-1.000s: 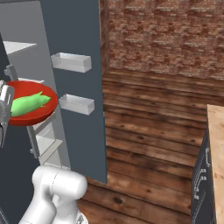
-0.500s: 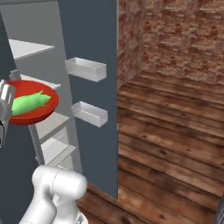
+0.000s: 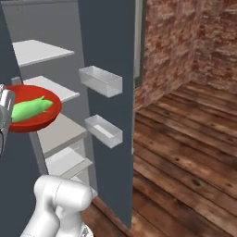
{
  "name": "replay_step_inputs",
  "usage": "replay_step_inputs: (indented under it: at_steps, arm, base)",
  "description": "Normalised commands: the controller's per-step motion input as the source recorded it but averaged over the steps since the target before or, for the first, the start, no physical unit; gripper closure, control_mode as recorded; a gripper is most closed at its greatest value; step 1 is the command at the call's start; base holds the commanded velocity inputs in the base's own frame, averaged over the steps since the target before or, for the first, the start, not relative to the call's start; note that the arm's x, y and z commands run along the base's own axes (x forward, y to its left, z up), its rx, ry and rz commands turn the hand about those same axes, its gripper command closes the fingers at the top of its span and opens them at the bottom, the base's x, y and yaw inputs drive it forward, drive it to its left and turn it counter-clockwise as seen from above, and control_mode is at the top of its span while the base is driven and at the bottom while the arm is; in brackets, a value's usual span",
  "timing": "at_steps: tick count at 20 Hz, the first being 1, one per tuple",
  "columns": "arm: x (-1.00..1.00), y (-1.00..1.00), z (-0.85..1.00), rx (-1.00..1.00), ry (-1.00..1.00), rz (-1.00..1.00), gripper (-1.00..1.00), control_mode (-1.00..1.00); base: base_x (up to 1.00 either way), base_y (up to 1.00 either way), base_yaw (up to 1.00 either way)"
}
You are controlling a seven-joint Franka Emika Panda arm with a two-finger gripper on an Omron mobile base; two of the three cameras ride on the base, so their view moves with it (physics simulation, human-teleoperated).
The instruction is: Move the mug from next to the sink to the open cabinet. Then, move the bowl with the corn to the fridge to clear the area for faucet cleaning.
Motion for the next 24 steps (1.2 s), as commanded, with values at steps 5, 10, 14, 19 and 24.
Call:
replay_step_inputs:
  at_steps: [5,10,14,19,24]
  arm:
    - [0.0,0.0,0.0,0.0,0.0,0.0,1.0,1.0]
    - [0.0,0.0,0.0,0.0,0.0,0.0,1.0,1.0]
    - [0.0,0.0,0.0,0.0,0.0,0.0,1.0,1.0]
    - [0.0,0.0,0.0,0.0,0.0,0.0,1.0,1.0]
    - [0.0,0.0,0.0,0.0,0.0,0.0,1.0,1.0]
  base:
    - [0.28,-0.68,0.39]
    - [0.01,-0.68,0.34]
    - [0.0,-0.47,0.23]
    - [0.01,-0.47,0.17]
    - [0.24,-0.42,0.2]
